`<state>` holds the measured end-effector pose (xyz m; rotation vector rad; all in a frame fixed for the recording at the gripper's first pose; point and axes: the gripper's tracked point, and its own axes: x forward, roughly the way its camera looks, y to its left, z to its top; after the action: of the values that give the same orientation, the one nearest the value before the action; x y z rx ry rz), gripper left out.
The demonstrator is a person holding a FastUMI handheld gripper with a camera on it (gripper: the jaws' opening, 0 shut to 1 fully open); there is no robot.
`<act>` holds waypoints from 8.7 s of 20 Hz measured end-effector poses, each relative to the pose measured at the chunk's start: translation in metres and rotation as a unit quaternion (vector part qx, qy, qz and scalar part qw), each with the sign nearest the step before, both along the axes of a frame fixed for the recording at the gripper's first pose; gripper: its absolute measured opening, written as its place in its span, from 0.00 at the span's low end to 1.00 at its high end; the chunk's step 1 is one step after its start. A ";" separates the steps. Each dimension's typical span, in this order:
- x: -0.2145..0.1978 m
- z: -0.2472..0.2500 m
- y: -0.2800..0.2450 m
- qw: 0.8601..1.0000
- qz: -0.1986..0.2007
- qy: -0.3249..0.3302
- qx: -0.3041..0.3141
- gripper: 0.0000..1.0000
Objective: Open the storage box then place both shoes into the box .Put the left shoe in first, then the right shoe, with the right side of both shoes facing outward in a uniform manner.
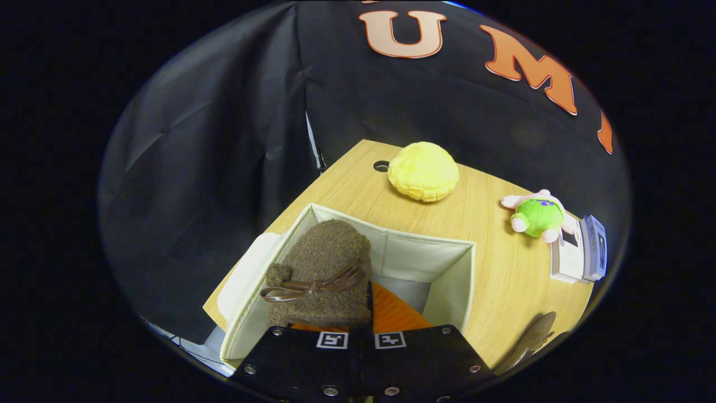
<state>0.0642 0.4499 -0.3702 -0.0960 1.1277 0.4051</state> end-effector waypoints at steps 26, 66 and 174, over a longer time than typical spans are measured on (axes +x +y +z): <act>-0.061 0.040 -0.005 0.989 0.033 0.076 0.124 0.87; -0.113 -0.089 -0.440 0.985 -0.165 -0.015 -0.044 0.95; -0.072 0.295 -0.435 0.855 -0.178 -0.486 0.040 0.96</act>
<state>-0.0081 0.0148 -0.0756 -0.0081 0.1061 0.0312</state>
